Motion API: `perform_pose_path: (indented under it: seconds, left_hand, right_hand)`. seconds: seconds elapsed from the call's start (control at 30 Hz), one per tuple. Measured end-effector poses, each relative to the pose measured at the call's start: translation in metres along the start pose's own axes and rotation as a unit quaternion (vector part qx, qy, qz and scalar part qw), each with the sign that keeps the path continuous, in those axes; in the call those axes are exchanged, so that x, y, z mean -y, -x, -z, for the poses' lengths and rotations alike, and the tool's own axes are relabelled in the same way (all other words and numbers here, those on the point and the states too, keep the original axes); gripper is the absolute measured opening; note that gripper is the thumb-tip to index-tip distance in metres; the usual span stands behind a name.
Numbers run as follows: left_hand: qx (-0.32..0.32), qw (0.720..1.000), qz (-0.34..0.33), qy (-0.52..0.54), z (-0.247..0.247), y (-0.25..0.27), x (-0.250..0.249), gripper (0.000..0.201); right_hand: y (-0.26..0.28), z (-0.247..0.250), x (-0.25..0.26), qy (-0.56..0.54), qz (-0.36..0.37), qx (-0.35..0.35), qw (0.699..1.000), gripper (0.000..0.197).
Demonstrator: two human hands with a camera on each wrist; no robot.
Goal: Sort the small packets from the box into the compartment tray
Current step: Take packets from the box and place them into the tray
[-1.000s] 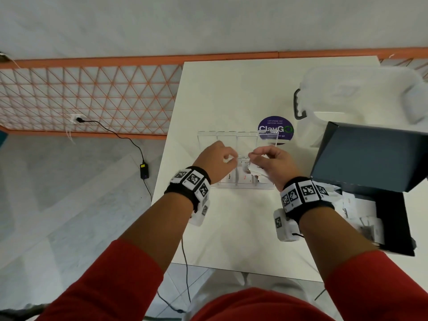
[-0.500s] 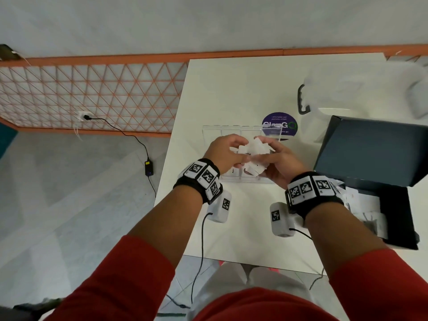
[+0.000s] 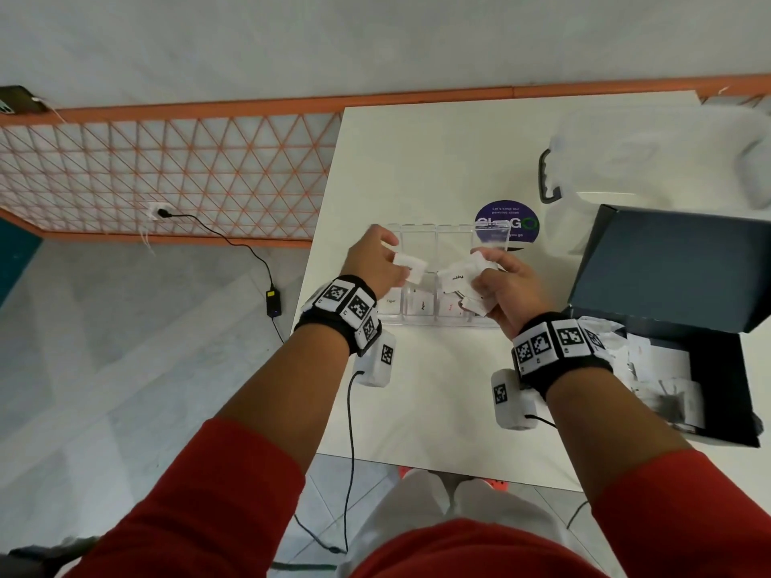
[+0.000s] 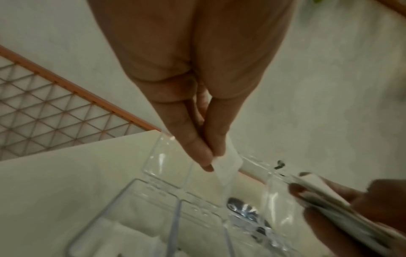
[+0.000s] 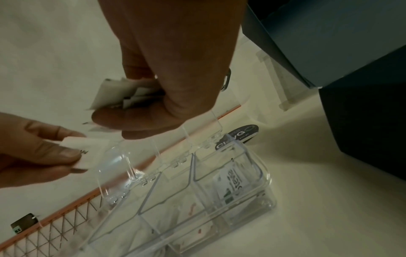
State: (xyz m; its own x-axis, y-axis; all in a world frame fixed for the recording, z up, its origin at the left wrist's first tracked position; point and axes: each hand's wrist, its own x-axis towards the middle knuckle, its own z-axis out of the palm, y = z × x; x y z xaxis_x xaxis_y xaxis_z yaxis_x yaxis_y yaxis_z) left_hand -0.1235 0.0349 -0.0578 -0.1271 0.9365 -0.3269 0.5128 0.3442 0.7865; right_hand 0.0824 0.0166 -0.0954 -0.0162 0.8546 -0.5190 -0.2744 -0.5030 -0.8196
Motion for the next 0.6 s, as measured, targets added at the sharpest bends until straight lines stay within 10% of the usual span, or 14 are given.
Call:
perform_pose_path:
  seconds: [0.6]
  left_hand:
    - [0.056,0.955,-0.030,-0.291,0.017,-0.025,0.026,0.021]
  right_hand:
    - [-0.002,0.005,0.002,-0.019,-0.002,0.014,1.000,0.042]
